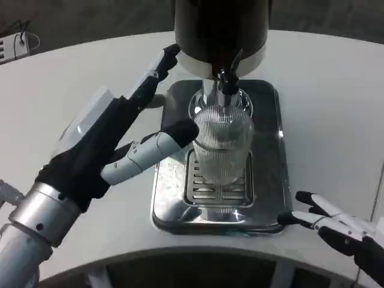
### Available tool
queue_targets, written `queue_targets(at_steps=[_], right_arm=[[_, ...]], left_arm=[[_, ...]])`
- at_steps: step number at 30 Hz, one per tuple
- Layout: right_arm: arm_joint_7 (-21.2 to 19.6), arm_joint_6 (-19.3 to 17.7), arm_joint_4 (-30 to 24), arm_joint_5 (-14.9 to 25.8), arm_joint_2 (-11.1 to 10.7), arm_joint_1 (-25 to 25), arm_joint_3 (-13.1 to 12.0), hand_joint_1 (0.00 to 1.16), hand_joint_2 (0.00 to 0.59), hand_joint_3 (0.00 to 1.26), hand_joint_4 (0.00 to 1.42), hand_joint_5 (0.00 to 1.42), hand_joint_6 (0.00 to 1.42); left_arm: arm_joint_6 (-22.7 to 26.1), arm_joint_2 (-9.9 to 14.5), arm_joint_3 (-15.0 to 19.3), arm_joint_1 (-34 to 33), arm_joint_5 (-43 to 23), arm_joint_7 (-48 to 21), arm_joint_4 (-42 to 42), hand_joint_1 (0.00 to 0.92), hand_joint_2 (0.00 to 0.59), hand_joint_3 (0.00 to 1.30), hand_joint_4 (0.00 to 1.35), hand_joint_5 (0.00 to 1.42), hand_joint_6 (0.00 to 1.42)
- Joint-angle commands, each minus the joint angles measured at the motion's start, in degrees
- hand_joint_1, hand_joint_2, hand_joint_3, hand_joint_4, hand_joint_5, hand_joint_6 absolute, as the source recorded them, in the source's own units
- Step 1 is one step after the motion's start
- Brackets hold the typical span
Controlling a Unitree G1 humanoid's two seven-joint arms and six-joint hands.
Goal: Grasp the cup under the faucet to collect the drink, then remove the cup.
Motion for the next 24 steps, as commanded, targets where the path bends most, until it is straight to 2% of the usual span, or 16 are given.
queue_targets(at_steps=[1,9,16,24], right_arm=[[0.04,-0.33,-0.56,0.07,0.09,0.69,-0.29,0.43,0.499,0.17,0.00,0.09,0.15],[-0.13,-0.84,-0.62,0.52,0.41,1.33,-1.03,0.43,0.499,0.17,0.00,0.09,0.15],[-0.29,-1.13,-1.12,0.82,0.96,2.25,-1.42,0.43,0.499,0.17,0.00,0.09,0.15],[-0.37,-1.41,-1.41,1.37,1.17,2.92,-2.33,0.43,0.499,0.17,0.00,0.09,0.15]], left_arm=[[6.02,-0.15,-1.26,-3.09,-1.18,-1.94,-5.03,0.000,0.051,0.00,0.00,0.00,0.15],[12.49,-1.59,-3.33,-9.63,-1.08,-2.01,-7.85,0.000,0.052,0.00,0.00,0.00,0.14],[16.94,-0.85,-6.69,-15.65,0.46,-4.10,-5.26,0.000,0.052,0.00,0.00,0.00,0.14],[18.38,-0.90,-9.48,-18.01,0.88,-6.27,-1.82,0.000,0.053,0.00,0.00,0.00,0.14]])
